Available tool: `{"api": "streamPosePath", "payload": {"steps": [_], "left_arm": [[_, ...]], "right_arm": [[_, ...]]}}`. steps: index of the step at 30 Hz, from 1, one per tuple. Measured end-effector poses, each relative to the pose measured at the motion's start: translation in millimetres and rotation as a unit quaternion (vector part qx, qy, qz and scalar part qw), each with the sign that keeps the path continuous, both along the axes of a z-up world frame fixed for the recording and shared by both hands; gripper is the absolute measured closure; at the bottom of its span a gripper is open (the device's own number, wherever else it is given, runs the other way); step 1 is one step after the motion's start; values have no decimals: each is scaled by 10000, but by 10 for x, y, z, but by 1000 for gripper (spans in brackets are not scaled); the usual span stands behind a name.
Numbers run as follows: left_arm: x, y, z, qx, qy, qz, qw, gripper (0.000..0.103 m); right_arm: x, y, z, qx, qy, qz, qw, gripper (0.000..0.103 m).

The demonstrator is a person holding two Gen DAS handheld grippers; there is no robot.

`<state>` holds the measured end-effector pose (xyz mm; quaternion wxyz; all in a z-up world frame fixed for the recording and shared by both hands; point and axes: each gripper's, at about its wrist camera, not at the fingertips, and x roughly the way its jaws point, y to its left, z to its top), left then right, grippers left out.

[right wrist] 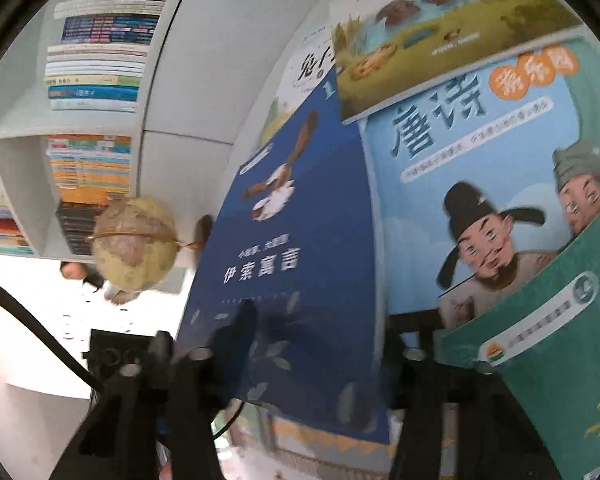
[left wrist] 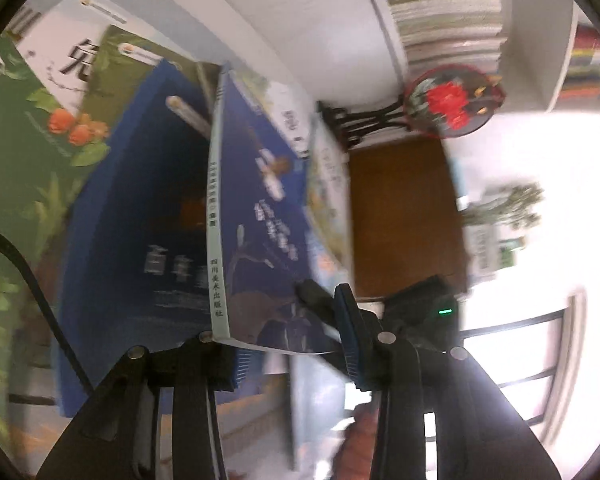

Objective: Organize books
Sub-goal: 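Close both grippers on the blue book's edge and lift it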

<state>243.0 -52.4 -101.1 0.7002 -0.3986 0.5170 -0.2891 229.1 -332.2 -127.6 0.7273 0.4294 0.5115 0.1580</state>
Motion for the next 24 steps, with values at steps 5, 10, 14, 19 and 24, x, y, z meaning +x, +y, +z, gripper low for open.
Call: {"api": "streamPosePath", "payload": {"steps": [5, 10, 14, 19, 24], "left_arm": [[-109, -141, -38, 939, -48, -434, 9946, 69], [-306, -108, -10, 814, -8, -526, 9953, 59], [-459, -76, -38, 488, 82, -825, 9954, 59], [-552, -148, -50, 1127, 16, -507, 9923, 62], [-831, -496, 210, 2735, -970, -784, 9537, 64]], "right_arm": [[-94, 110, 255, -732, -403, 154, 9964, 87], [-294, 274, 514, -1218, -632, 354, 9899, 89], [-430, 235, 549, -1020, -553, 281, 9929, 89], [-616, 217, 495, -1286, -438, 421, 9898, 89], [-818, 396, 597, -2245, -612, 763, 9695, 90]]}}
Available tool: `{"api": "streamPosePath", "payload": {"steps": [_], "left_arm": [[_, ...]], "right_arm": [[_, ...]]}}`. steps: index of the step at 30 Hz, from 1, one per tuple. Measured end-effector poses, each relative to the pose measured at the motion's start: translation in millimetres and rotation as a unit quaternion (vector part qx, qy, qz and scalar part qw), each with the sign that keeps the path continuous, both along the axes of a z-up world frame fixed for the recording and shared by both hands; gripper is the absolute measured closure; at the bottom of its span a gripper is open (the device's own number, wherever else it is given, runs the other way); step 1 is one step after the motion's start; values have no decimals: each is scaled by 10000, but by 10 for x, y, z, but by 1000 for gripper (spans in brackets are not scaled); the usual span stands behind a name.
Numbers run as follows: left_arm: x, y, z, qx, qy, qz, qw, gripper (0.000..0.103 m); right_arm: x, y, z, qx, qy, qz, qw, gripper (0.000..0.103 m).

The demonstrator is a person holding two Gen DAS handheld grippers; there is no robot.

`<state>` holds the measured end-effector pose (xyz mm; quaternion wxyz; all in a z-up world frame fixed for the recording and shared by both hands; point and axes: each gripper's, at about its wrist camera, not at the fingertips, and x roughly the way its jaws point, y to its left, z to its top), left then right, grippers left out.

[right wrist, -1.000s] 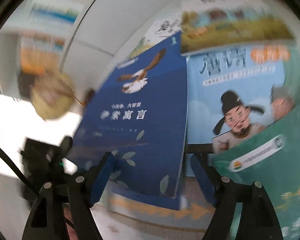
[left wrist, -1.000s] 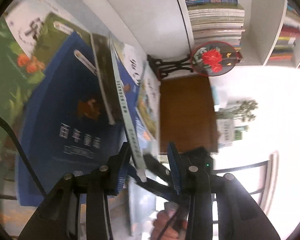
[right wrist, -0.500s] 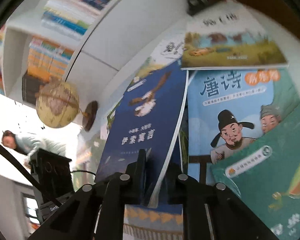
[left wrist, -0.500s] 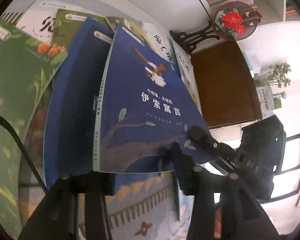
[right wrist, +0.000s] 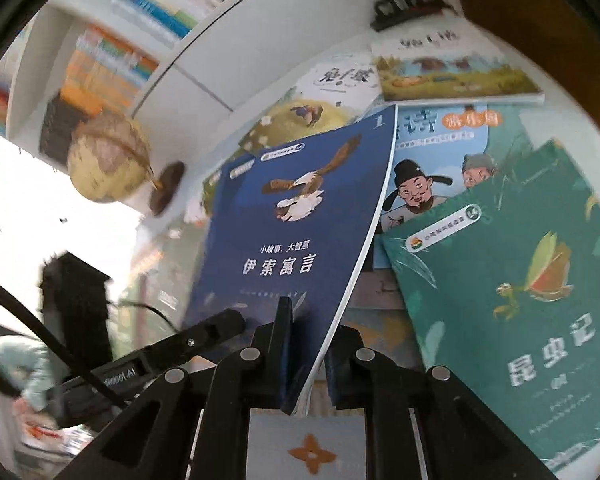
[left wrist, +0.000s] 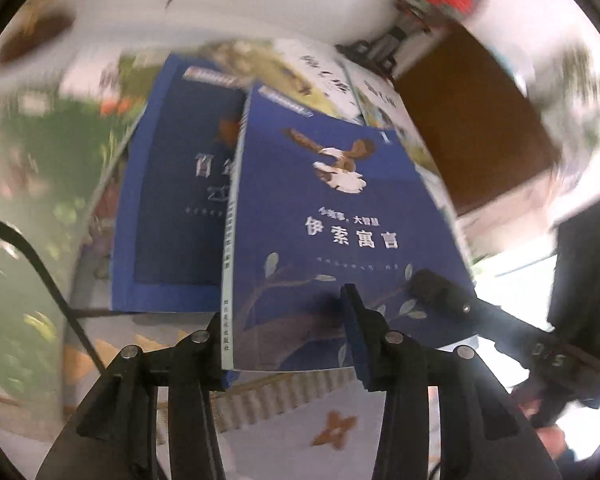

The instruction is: Organize books

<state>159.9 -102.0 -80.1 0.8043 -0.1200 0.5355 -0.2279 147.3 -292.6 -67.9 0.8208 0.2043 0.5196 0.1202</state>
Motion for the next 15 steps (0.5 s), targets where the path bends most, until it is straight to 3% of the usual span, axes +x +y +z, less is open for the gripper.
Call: {"api": "streamPosePath", "payload": {"steps": [4, 11, 15], "left_arm": [[-266, -65, 132, 413, -390, -314, 9979, 64], [-728, 68, 426, 490, -934, -314, 9939, 64], [-1004, 182, 545, 317, -996, -206, 9943, 64]], "right_arm": [[-205, 78, 45, -337, -119, 203, 9992, 89], [-719, 294, 253, -780, -527, 639, 9935, 88], [-1028, 408, 404, -897, -753, 763, 9902, 88]]}}
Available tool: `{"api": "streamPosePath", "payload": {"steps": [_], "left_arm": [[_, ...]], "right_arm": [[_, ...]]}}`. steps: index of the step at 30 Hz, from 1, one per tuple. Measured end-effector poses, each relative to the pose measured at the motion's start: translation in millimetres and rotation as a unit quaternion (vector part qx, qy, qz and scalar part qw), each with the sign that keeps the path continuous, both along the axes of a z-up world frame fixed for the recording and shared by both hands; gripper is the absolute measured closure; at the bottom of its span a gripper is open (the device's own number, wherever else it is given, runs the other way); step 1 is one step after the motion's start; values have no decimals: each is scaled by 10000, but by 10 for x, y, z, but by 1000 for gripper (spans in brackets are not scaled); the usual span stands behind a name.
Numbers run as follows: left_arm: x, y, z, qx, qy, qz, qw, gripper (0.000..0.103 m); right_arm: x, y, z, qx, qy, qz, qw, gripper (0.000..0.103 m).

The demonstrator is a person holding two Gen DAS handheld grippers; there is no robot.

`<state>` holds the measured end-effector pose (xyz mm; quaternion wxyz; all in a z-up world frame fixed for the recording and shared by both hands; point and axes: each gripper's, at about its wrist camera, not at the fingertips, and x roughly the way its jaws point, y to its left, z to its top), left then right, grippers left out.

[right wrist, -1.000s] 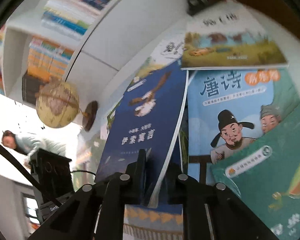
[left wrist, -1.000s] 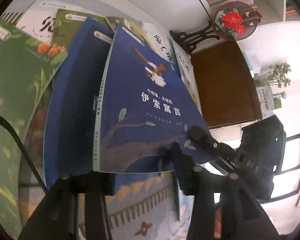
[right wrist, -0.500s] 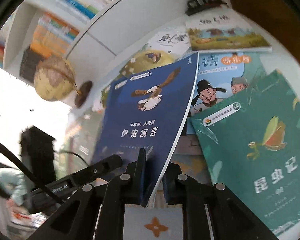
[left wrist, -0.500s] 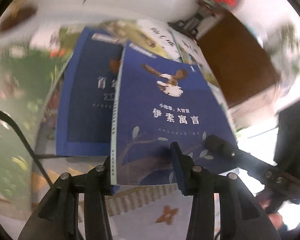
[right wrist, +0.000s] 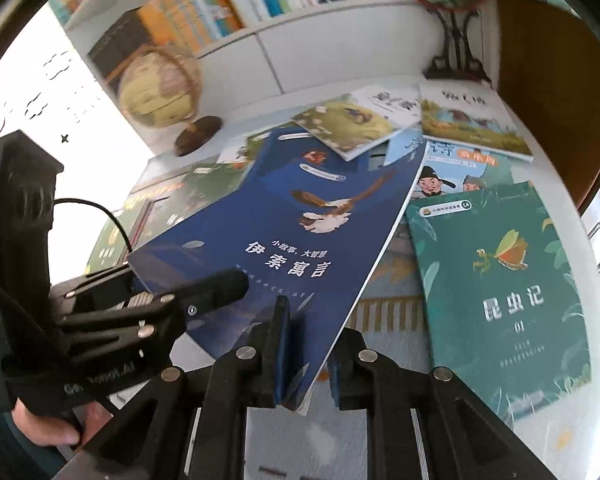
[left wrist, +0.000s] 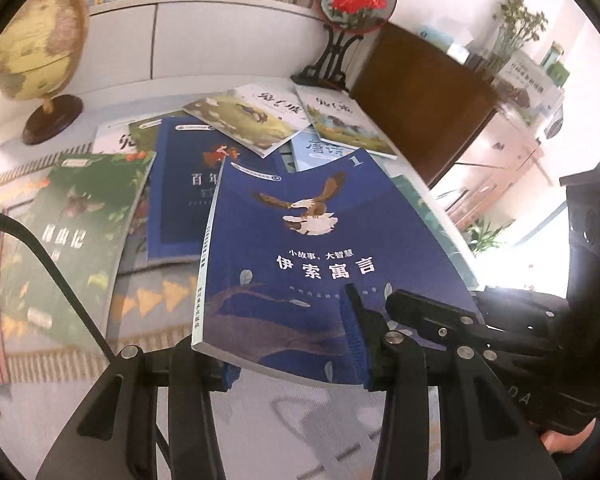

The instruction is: Organize books

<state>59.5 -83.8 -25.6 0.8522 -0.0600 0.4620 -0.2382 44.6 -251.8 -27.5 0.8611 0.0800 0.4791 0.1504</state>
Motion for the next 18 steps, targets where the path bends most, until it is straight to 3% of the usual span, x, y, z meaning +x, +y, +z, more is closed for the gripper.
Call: {"api": "streamPosePath", "payload": {"steps": [9, 14, 18], "left_arm": [[-867, 414, 309, -73, -339, 391, 9986, 64], [-1240, 930, 423, 6, -408, 845, 9956, 64], [-1314, 1390, 473, -97, -412, 1276, 9909, 64]], "right_arm": [[-768, 427, 417, -52, -597, 306, 9977, 87], [-1071, 889, 528, 96, -723, 657, 9952, 87], [-1104, 1349, 577, 92, -730, 1049, 9918, 87]]}}
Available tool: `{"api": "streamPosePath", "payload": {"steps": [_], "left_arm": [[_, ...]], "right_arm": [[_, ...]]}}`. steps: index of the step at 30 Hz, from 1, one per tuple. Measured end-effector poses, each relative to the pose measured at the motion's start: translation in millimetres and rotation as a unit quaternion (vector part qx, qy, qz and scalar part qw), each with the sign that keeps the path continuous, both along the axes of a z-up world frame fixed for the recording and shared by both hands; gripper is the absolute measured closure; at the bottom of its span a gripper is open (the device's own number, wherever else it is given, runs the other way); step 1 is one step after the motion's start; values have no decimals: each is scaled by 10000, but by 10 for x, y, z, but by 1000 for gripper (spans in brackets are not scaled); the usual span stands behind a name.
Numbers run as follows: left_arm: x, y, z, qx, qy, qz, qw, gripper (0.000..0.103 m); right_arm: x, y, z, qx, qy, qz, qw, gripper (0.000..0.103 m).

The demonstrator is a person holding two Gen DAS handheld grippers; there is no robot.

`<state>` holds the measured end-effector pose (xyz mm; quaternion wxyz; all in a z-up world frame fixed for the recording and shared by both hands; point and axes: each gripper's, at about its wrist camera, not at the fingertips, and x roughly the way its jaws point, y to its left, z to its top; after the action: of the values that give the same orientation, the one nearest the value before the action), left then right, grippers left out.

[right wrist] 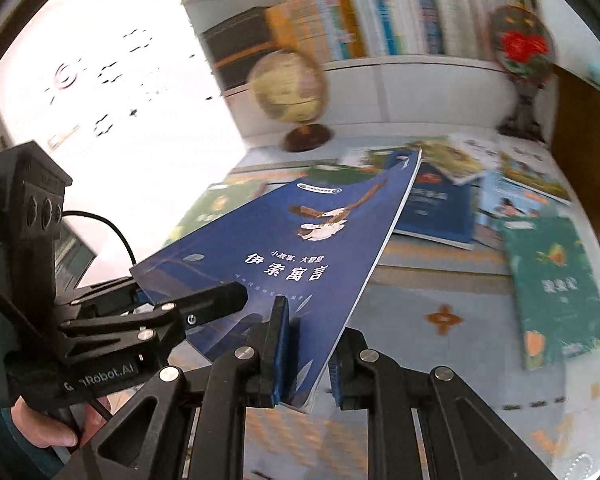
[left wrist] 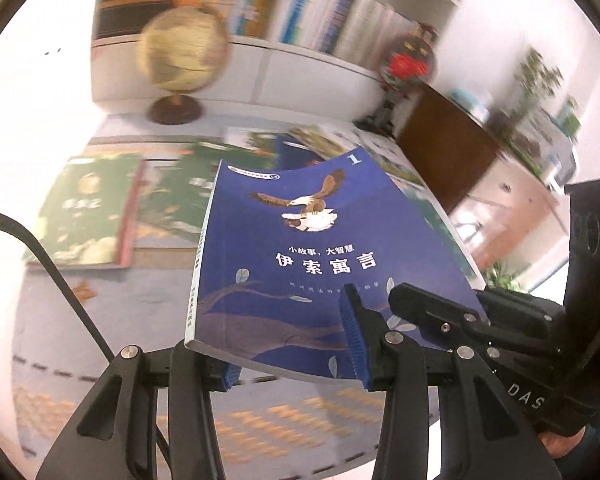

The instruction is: Organize books

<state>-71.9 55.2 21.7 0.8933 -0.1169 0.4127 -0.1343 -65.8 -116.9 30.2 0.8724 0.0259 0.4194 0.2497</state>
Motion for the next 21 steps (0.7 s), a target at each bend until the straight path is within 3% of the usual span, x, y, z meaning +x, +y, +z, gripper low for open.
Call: {"api": "streamPosePath", "payload": {"steps": [7, 15, 21], "left_arm": [[196, 846, -1, 82, 12, 484, 9988, 64], [840, 1808, -189, 163, 188, 709, 9972, 64], [1204, 2125, -344, 161, 318, 699, 9969, 64]], "right_arm": [[385, 869, -31, 284, 86, 481, 9984, 86], [1075, 1853, -246, 324, 269, 691, 9967, 86], [1461, 2247, -425, 349, 480, 577, 9966, 86]]}}
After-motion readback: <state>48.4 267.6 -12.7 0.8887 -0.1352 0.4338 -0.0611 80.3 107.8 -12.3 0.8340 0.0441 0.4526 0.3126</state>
